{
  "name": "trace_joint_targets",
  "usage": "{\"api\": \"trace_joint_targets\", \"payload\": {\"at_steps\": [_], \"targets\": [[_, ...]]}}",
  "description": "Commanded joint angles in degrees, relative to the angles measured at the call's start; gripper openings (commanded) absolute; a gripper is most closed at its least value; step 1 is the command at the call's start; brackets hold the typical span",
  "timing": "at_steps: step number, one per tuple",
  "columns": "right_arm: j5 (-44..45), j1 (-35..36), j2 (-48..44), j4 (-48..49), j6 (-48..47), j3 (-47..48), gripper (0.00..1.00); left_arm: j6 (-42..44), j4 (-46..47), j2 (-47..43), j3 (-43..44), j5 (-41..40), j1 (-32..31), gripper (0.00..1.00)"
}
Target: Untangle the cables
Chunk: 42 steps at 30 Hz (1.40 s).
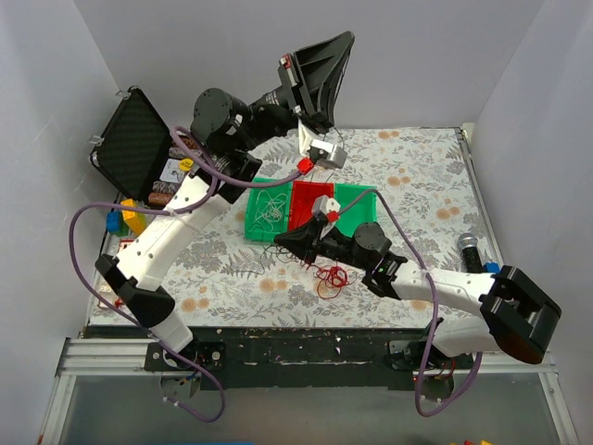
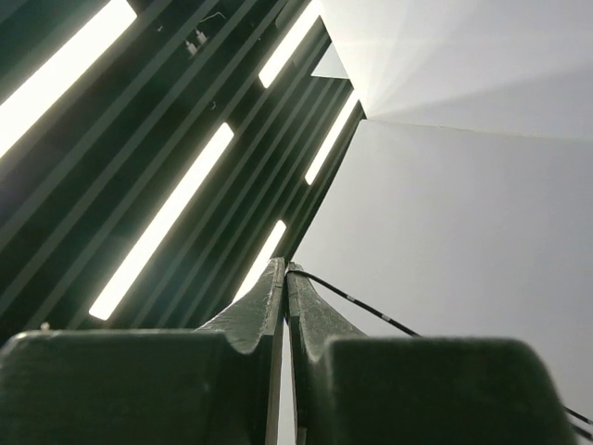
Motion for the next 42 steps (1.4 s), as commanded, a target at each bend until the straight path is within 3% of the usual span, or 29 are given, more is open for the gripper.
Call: {"api": "trace_joint_targets", "payload": {"at_steps": [1, 12, 24, 33, 42], "targets": [[-3.6, 0.5, 7.2, -7.9, 0.9, -5.6, 0.13, -1.6, 11.8, -1.8, 10.6, -6.7, -0.3, 0.00], [-2.6, 0.5, 14.6, -8.2, -0.7, -6.4, 0.14, 0.1, 11.1, -0.7, 14.9, -3.8, -0.4, 0.00], [-1.7, 0.5, 12.9, -9.3, -0.5, -6.6, 0.15, 1.4, 10.4, -2.0, 14.0, -4.3, -0.4, 0.00], [-3.4, 0.8, 2.0, -9.4, 0.1, -8.0, 0.10, 2.0, 8.5, -9.4, -4.7, -11.1, -0.4, 0.00], [0.1, 0.9, -14.0, -11.1, 0.1, -14.3, 0.05, -8.8, 17.1, -13.7, -25.9, -16.7, -0.5, 0.00]]}}
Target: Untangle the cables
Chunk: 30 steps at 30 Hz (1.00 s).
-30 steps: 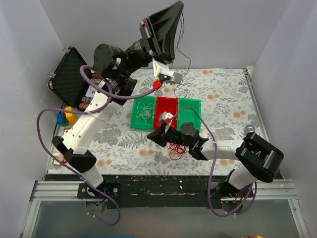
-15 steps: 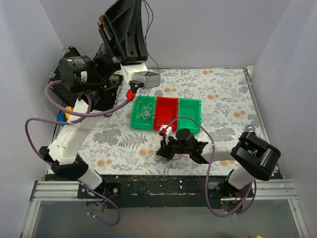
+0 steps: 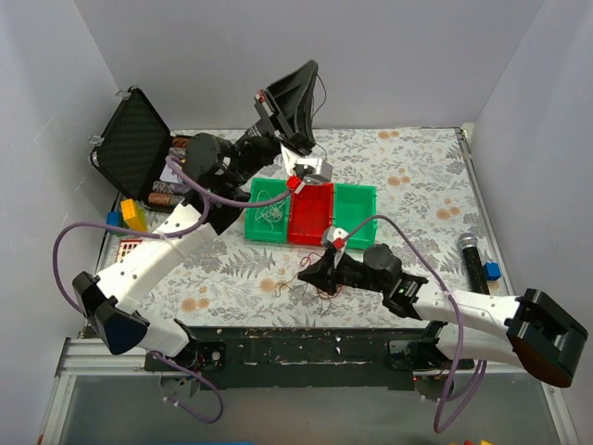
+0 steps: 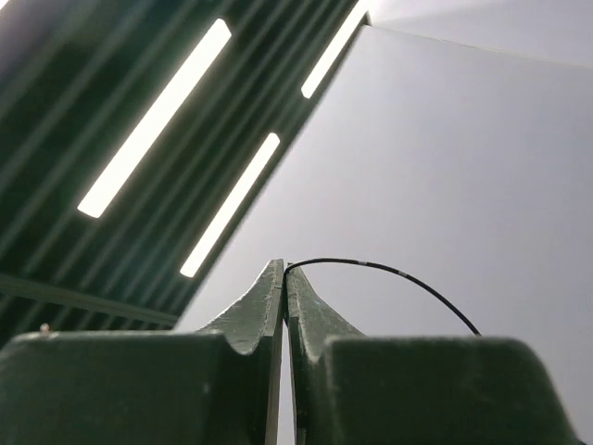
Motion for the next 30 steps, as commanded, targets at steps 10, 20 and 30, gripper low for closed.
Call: {"api": "trace_joint_targets", "payload": {"at_steps": [10, 20, 30], "targets": [[10.3, 0.4, -20.8, -9.8, 1.3, -6.3, 0.02, -10.4, 10.4, 0.6, -12.7, -9.8, 0.6, 0.00], [20.9, 0.3, -32.0, -18.6, 2.5, -7.4, 0.01, -13.6, 13.1, 2.5, -18.8, -10.9, 2.5, 0.00], [20.9, 0.3, -31.7, -19.3, 2.9, -6.8, 0.01, -14.4, 16.2, 5.2, -19.4, -10.3, 4.9, 0.00]]}}
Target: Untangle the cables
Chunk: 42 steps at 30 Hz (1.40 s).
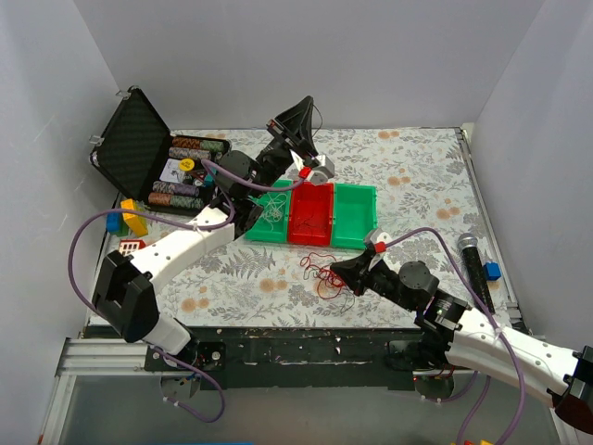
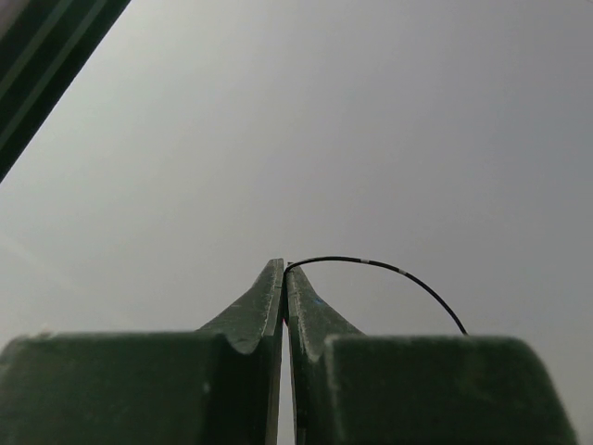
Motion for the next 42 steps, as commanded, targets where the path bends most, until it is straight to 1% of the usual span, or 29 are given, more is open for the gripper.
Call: {"api": "trace_joint_targets", "payload": {"at_steps": [1, 8, 18, 21, 25, 28, 31, 36, 39, 42], "targets": [[1.0, 0.3, 0.0, 0.9, 0.4, 0.4, 0.01, -1.6, 3.6, 1.2, 2.0, -0.2, 1.0, 0.00], [0.4, 0.3, 1.3, 1.3, 0.8, 0.2, 0.01, -1.9, 4.6, 3.9, 7.8, 2.0, 1.1, 0.00], [0.1, 0.3, 2.2, 1.9, 1.2, -0.1, 0.01, -1.4, 6.1, 7.4, 11.2, 1.5, 2.7, 0.00], [0.1, 0.3, 2.4, 1.9, 1.3, -0.1, 0.01, -1.4, 6.1, 6.9, 8.5, 1.4, 3.5, 0.00], [0.4, 0.3, 2.1, 2.0, 1.4, -0.4, 0.01, -1.1, 5.1, 5.3, 0.6, 1.4, 4.0, 0.00], [0.7, 0.3, 1.8, 1.8, 1.3, -0.4, 0.01, 0.7, 4.7, 4.4, -5.8, 2.0, 4.4, 0.00], [1.0, 0.2, 1.3, 1.5, 1.4, -0.1, 0.01, 2.7, 4.8, 5.0, -10.2, 2.5, 4.8, 0.00], [1.5, 0.2, 0.6, 0.7, 1.6, 0.1, 0.01, 7.5, 7.2, 9.0, -13.4, 3.3, 5.8, 0.00], [2.0, 0.2, -0.1, 0.1, 1.7, 0.0, 0.01, 9.5, 8.0, 11.5, -13.4, 3.4, 6.6, 0.00], [2.8, 0.2, -0.4, -0.5, 1.8, 0.0, 0.01, 13.9, 7.6, 12.0, -15.8, 7.5, 7.5, 0.00]]}}
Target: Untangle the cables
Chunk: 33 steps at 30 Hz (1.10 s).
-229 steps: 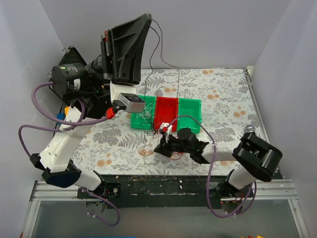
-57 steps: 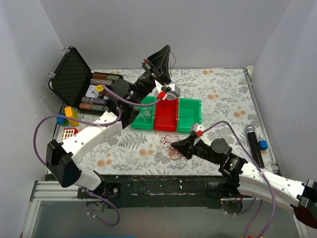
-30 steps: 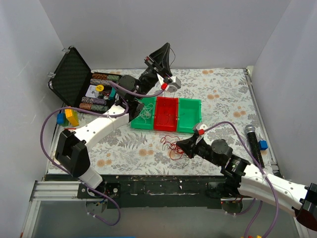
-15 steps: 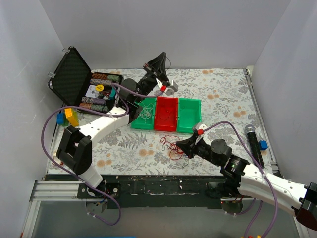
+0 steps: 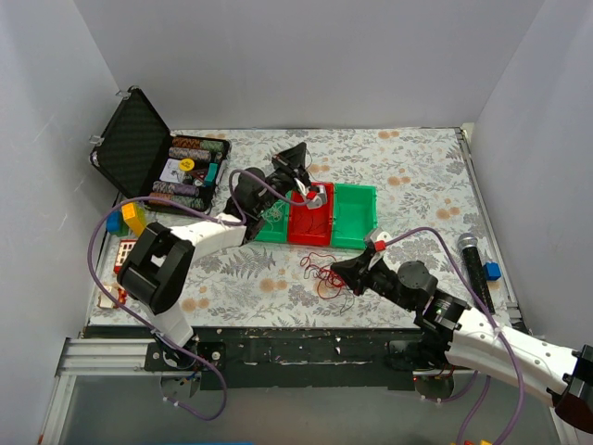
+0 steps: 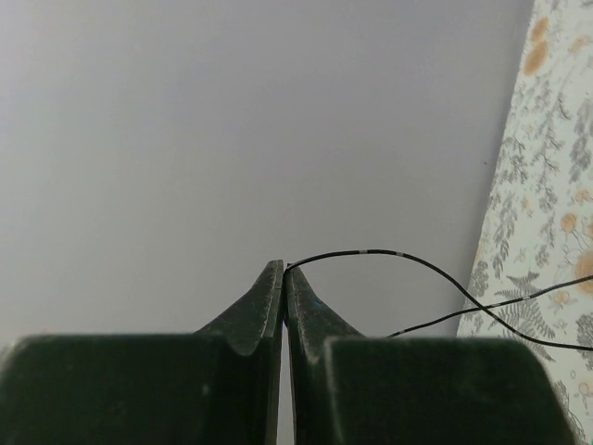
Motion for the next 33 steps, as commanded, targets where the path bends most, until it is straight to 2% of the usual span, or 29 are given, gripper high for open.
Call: {"api": "trace_joint_targets", "payload": {"at_steps": [1, 8, 14, 20, 21, 24, 27, 33], "targets": [[2.0, 0.2, -1.2, -0.4, 0.6, 0.1, 0.01, 7.5, 1.4, 0.1, -3.6, 5.0, 1.5, 0.00], [4.0, 0.0, -1.9, -2.2, 0.7, 0.6, 0.01, 17.0, -5.1, -0.1, -9.8, 12.2, 1.6, 0.00], [5.0, -0.1, -1.9, -4.2, 0.6, 1.1, 0.01, 18.3, -9.8, 1.1, -9.6, 15.7, 1.7, 0.00], [5.5, -0.2, -0.6, -5.1, 1.1, 1.1, 0.01, 22.4, -19.4, 1.9, -7.1, 17.9, 1.6, 0.00], [5.5, -0.2, -0.5, -5.1, 1.1, 1.2, 0.01, 23.2, -21.0, 2.4, -6.4, 17.8, 1.6, 0.03], [5.8, -0.2, -0.2, -5.5, 1.0, 1.7, 0.01, 22.7, -23.4, 3.4, -4.0, 16.0, 1.5, 0.21], [6.8, -0.3, -0.7, -6.3, 0.9, 2.0, 0.01, 19.8, -26.6, 2.6, -0.9, 14.5, 1.5, 0.31], [9.3, -0.9, -3.1, -7.5, 0.0, 3.1, 0.01, 14.4, -39.5, -1.5, 5.2, 14.1, 1.6, 0.57]]}}
